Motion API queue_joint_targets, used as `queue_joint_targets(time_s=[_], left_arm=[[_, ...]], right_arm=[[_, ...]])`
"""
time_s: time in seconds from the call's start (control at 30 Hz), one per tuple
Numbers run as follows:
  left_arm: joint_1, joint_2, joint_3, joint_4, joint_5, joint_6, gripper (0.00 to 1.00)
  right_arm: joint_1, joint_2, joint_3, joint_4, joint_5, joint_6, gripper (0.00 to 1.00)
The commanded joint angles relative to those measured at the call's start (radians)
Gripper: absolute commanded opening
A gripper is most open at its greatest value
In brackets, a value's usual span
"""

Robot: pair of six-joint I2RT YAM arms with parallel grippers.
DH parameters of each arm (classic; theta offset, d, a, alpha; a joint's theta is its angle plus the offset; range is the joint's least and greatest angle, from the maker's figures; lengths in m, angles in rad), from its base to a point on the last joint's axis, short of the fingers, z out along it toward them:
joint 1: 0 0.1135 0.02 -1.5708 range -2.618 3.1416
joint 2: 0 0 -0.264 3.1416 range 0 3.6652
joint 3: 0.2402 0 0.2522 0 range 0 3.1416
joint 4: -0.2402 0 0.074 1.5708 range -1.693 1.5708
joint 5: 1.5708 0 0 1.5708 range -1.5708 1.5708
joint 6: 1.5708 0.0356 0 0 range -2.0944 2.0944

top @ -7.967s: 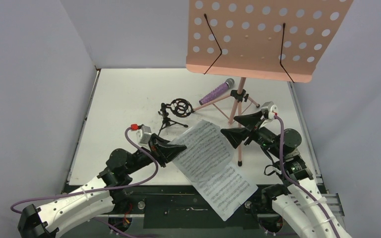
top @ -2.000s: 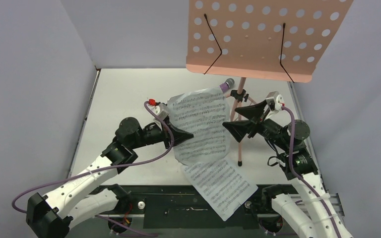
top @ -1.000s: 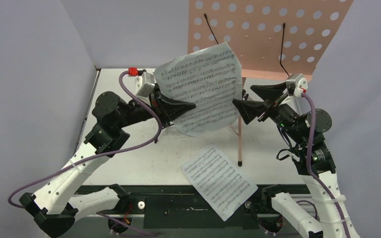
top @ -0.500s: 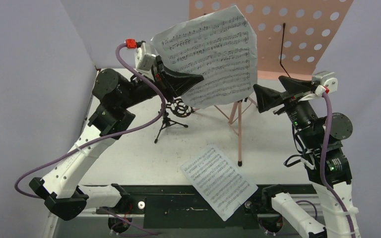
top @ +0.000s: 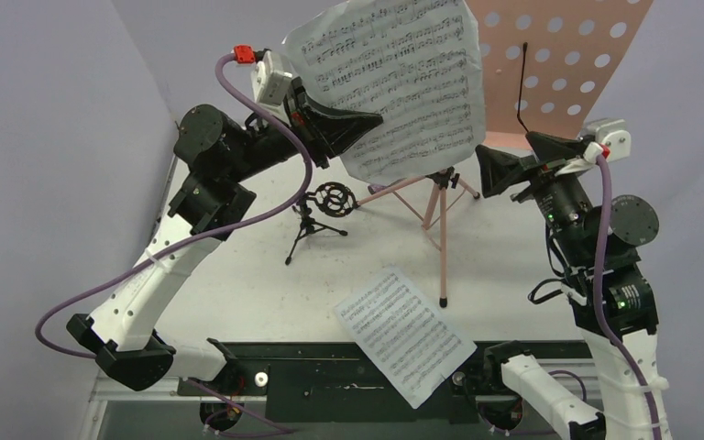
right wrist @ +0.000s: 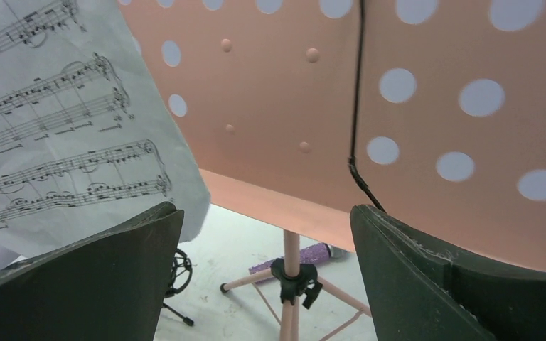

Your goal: Set up the instrument practice props

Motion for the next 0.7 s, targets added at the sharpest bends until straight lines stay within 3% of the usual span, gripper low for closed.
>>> queue_joint_targets(time_s=[0.0,0.23,0.67], left_arm=[[0.013,-0.026,0.041,-0.034,-0.018,0.031,0.00],[0.019,-0.059,0.020,-0.066,-0.033,0.057,0.00],[0.030,-0.041,0.041,-0.126,-0.003,0.066,0.00]], right_arm=[[0.007,0.111,0.100,-0.045,-0.198,-0.025,0.91],[0.007,0.221,0.221,-0.052,-0.449,-0.018,0.90],[0.004,0.287,0.323,-0.002,-0.455,0.019,0.90]])
